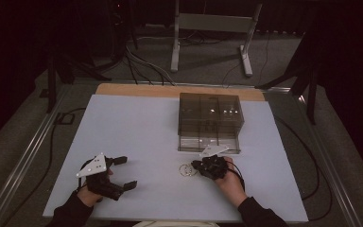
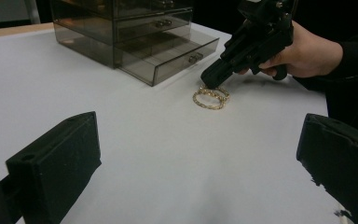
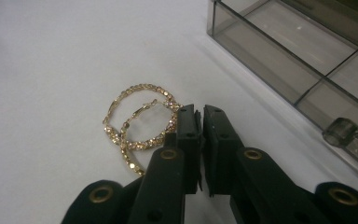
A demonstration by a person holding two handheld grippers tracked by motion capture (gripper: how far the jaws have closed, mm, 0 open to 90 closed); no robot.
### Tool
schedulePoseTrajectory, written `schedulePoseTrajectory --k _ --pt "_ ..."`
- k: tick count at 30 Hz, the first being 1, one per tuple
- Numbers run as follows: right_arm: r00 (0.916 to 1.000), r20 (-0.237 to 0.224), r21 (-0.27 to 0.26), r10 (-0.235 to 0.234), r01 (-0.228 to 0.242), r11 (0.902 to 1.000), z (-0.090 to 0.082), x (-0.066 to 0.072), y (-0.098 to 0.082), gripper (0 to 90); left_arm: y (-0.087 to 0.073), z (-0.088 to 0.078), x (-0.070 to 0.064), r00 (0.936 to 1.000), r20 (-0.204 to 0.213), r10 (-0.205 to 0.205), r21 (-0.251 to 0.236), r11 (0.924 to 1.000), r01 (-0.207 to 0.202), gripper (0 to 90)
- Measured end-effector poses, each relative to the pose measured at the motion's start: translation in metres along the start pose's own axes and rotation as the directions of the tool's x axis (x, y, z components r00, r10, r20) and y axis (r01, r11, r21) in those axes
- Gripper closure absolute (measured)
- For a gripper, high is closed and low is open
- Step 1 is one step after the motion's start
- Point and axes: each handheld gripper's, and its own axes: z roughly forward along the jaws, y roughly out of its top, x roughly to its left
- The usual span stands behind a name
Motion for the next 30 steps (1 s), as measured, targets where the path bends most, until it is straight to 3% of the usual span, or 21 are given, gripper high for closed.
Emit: schedulePoseTrajectory --k 3,30 --pt "0.9997 -0.009 -0.01 0.023 -0.023 0.9997 -0.003 -0.001 0.001 86.1 0.0 0.0 0.0 1.0 0.001 0.001 0.003 1.0 -0.001 0.6" --pt "0.9998 -0.008 -0.088 0.016 -0.017 0.996 -0.033 0.001 0.029 86.2 0.0 0.0 0.0 1.0 0.0 -0.002 0.001 1.0 0.002 0.6"
